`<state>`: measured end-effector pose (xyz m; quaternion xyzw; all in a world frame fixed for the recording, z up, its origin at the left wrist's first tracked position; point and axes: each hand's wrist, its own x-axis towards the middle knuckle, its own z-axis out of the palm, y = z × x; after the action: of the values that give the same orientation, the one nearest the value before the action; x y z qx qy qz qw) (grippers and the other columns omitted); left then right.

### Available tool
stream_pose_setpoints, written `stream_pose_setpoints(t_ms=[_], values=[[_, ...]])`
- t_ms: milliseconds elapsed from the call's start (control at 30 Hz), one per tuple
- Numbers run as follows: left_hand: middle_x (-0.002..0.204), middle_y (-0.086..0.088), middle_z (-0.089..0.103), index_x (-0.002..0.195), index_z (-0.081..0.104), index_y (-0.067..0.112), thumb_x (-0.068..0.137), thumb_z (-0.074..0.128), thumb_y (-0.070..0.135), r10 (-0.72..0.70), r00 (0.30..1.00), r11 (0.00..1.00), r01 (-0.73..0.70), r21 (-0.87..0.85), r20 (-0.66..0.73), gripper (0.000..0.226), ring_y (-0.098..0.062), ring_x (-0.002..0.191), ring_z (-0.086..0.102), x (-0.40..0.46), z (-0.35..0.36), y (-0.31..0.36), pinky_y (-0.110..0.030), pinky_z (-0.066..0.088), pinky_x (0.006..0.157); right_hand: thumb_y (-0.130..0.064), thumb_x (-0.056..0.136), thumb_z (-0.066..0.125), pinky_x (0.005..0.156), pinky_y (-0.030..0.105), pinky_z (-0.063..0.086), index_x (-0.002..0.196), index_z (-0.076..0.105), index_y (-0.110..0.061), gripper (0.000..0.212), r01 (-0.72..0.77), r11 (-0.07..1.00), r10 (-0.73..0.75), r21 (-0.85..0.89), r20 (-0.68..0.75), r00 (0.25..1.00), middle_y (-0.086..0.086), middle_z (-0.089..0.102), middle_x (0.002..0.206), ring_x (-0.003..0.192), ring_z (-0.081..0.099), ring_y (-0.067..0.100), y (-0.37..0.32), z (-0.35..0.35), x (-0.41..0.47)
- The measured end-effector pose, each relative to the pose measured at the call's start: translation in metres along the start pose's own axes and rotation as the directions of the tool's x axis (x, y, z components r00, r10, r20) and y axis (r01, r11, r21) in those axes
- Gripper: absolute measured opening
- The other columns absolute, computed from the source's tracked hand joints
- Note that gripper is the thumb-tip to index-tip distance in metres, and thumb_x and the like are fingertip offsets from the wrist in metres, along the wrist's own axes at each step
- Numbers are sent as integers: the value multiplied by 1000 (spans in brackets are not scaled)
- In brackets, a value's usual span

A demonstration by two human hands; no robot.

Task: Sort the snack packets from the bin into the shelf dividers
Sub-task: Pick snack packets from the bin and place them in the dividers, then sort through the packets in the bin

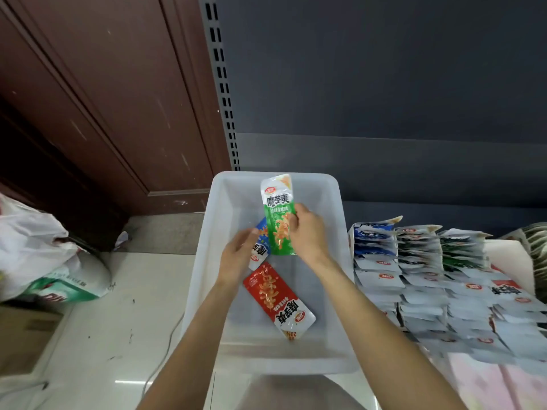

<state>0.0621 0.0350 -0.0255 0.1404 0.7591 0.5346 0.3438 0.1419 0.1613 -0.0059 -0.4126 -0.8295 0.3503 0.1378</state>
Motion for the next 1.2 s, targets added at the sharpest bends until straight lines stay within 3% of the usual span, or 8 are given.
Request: stream_pose_setpoints(t_ms=[100, 267, 433, 600, 800, 967, 1100, 1200], values=[[105, -3, 70, 113, 64, 22, 83, 63, 41, 71, 983, 966, -26, -258, 169, 36, -17, 93, 67, -19, -9, 30, -24, 51, 75, -2, 95, 48, 82, 39, 53, 105, 58, -10, 16, -174, 682, 150, 711, 98, 984, 9, 69, 99, 89, 66, 22, -11, -29, -36], [96, -2, 71, 103, 66, 15, 79, 69, 10, 245, 914, 967, -206, -152, 324, 25, -13, 83, 67, -46, -7, 68, -19, 52, 65, 7, 88, 56, 74, 29, 54, 115, 47, -27, 44, -77, 484, 64, 872, 52, 997, 0, 71, 97, 90, 68, 16, -17, -64, -73], [88, 6, 71, 93, 68, 24, 79, 71, 1, 373, 801, 914, -404, -37, 467, 26, -11, 78, 68, -56, 20, 85, -19, 52, 67, 6, 79, 69, 73, 24, 53, 128, 36, -39, 75, 158, 636, 56, 756, -250, 967, 6, 66, 108, 91, 67, 11, 6, -112, -99], [84, 27, 68, 92, 65, 41, 79, 73, 9, 511, 634, 742, -666, 74, 581, 36, 5, 79, 62, -64, 77, 95, -10, 46, 73, -15, 75, 74, 69, 32, 55, 94, 66, -24, 22, 44, 841, 155, 539, -318, 935, -12, 73, 83, 74, 66, 4, 59, -171, -138], [100, 11, 65, 109, 66, 22, 86, 60, 21, 734, 468, 503, -862, 70, 492, 23, -6, 96, 61, -69, 151, 109, -29, 50, 85, -5, 88, 61, 70, 25, 57, 93, 65, -23, 19, 213, 761, 361, 613, -673, 646, -12, 72, 81, 80, 67, 7, 106, -229, -185], [141, 0, 46, 141, 39, 19, 89, 58, 42, 572, 385, 208, -922, 326, 724, 60, -18, 131, 38, -64, 219, 118, -33, 26, 110, -4, 92, 58, 71, 27, 57, 92, 59, -26, 22, 195, 826, 360, 528, -762, 539, -11, 68, 80, 78, 64, 5, 140, -269, -172], [150, -6, 32, 147, 23, 14, 83, 55, 60, 366, 438, 22, -886, 462, 821, 85, -20, 141, 21, -54, 263, 117, -39, 1, 118, -8, 93, 58, 74, 33, 57, 93, 58, -28, 20, 169, 892, 254, 420, -773, 581, -5, 63, 84, 79, 61, 8, 164, -287, -144], [140, -8, 44, 143, 30, 14, 78, 59, 62, 295, 444, -46, -878, 477, 846, 86, -21, 135, 33, -57, 273, 112, -43, 0, 118, -11, 94, 58, 76, 34, 56, 93, 58, -29, 18, 157, 945, 117, 287, -744, 658, -10, 62, 85, 81, 61, 13, 174, -298, -121]])
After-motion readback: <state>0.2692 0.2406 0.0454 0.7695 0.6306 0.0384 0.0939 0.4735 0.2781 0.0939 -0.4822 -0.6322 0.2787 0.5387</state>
